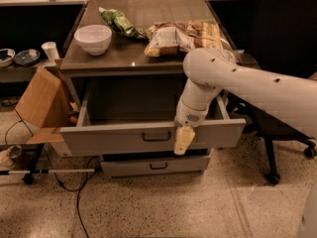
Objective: Open top drawer
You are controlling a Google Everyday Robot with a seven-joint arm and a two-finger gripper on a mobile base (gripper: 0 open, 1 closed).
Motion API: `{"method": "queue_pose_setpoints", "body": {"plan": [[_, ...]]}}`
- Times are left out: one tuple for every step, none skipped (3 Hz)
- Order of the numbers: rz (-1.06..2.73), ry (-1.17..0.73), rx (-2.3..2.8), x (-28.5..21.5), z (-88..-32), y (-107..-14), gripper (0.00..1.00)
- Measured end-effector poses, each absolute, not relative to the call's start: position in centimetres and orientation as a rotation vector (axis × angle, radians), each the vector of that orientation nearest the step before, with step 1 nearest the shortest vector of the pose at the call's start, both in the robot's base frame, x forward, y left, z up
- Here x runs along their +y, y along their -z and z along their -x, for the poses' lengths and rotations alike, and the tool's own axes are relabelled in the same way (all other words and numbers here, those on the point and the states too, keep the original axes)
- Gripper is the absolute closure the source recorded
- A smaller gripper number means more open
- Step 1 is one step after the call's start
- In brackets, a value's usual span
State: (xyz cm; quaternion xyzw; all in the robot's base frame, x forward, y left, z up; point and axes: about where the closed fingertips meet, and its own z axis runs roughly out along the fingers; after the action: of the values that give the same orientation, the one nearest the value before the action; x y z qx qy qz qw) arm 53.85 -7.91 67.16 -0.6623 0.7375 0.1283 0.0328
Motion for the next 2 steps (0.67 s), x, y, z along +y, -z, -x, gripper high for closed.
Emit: {"method": "queue_pose_setpoints", "body": {"plan": [[2.038,-0.395,2.270,-7.9,-53.9,-67.9,0.60],[2.029,-0.371,2.311,-9.9,-52.8,-68.4,0.48]]}}
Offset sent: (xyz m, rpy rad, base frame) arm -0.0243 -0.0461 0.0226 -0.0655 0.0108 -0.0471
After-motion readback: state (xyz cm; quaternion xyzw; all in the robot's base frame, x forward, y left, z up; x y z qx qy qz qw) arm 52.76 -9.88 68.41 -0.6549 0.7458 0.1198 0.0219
